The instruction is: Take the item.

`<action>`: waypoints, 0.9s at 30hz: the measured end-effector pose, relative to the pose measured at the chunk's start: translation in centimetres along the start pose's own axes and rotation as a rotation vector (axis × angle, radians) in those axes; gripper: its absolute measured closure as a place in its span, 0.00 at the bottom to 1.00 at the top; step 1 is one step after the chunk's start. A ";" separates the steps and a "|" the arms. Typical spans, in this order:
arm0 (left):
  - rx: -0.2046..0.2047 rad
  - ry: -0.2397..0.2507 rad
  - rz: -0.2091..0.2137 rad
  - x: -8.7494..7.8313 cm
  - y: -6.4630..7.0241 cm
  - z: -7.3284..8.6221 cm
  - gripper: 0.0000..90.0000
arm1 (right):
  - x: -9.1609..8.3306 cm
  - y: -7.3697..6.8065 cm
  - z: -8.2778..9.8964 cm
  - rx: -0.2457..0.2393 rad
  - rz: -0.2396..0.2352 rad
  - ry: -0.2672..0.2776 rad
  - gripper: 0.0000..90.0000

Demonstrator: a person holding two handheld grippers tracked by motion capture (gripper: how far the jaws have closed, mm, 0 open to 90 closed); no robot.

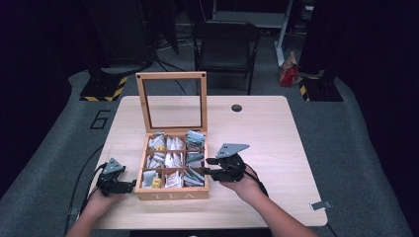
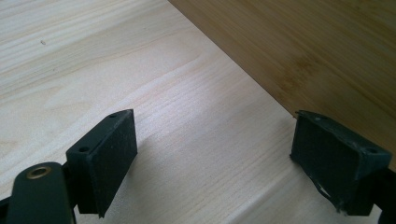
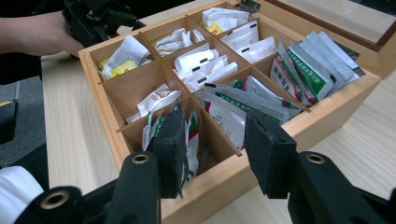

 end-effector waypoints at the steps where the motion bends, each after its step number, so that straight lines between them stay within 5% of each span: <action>1: 0.000 0.001 0.000 0.0 0.0 0.0 0.15 | 0.1 -0.1 0.0 -0.006 -0.003 -0.002 0.66; 27: -0.002 0.000 0.000 0.0 0.0 0.0 0.15 | 2.5 -1.6 1.1 -0.041 -0.029 -0.046 0.74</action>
Point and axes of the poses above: each handheld gripper's, and its own axes: x roughly forward along the jaws, z roughly out of its underside, y roughly to its right, the point moved 6 cm from there along x, roughly forward along the jaws, and after that the axes turned 6 degrees about z, right-handed, at the moved point
